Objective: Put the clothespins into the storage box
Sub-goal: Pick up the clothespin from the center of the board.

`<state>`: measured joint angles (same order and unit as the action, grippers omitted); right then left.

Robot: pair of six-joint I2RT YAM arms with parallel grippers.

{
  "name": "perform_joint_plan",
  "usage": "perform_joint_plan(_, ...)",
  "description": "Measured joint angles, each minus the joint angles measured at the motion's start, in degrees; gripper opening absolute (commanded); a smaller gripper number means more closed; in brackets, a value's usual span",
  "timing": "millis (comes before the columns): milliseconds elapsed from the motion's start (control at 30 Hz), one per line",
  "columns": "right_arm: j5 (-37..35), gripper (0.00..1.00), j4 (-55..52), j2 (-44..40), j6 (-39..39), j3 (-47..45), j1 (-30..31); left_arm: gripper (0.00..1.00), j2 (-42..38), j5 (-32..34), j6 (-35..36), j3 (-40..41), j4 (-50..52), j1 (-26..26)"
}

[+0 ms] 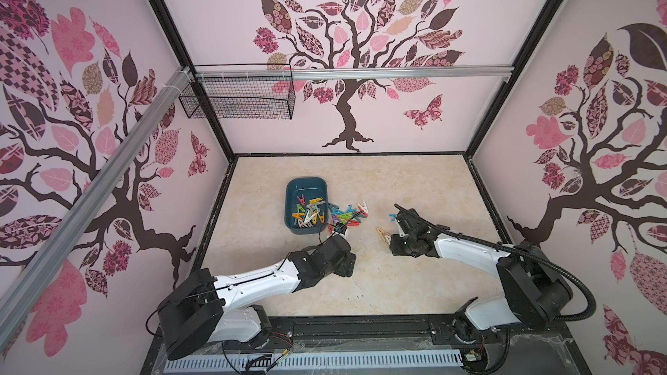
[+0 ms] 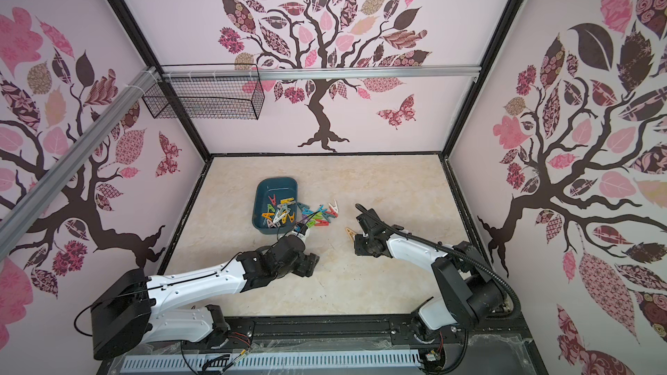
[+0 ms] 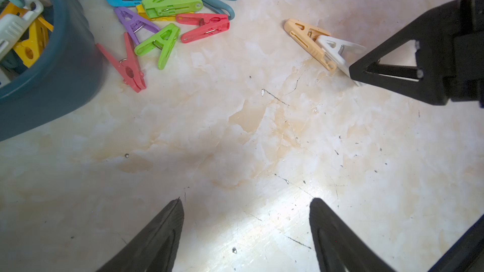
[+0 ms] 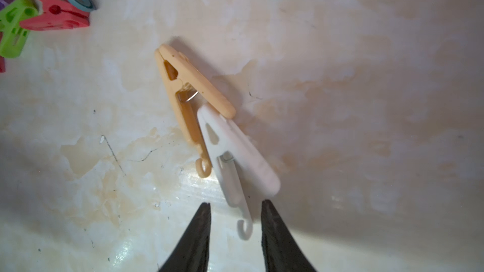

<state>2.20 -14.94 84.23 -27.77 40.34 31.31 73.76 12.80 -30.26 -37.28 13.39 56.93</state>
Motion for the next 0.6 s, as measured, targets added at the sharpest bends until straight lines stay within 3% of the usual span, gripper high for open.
perform_joint_plan(300, 0.3, 0.29, 1.7, 4.4, 0.7, 2.1, 0.0, 0.79, -1.9, 0.6, -0.3, 1.5, 0.5, 0.0)
perform_joint_plan(467, -0.1, 0.14, 2.4, 4.3, 0.8, 1.4, 0.0, 0.80, -3.5, 1.7, -0.4, 2.6, 1.1, -0.1)
perform_joint_plan(600, -0.6, 0.08, 1.7, 3.3, 0.8, 1.1, 0.1, 0.80, -5.5, 2.6, -0.7, 2.8, 2.3, -1.3)
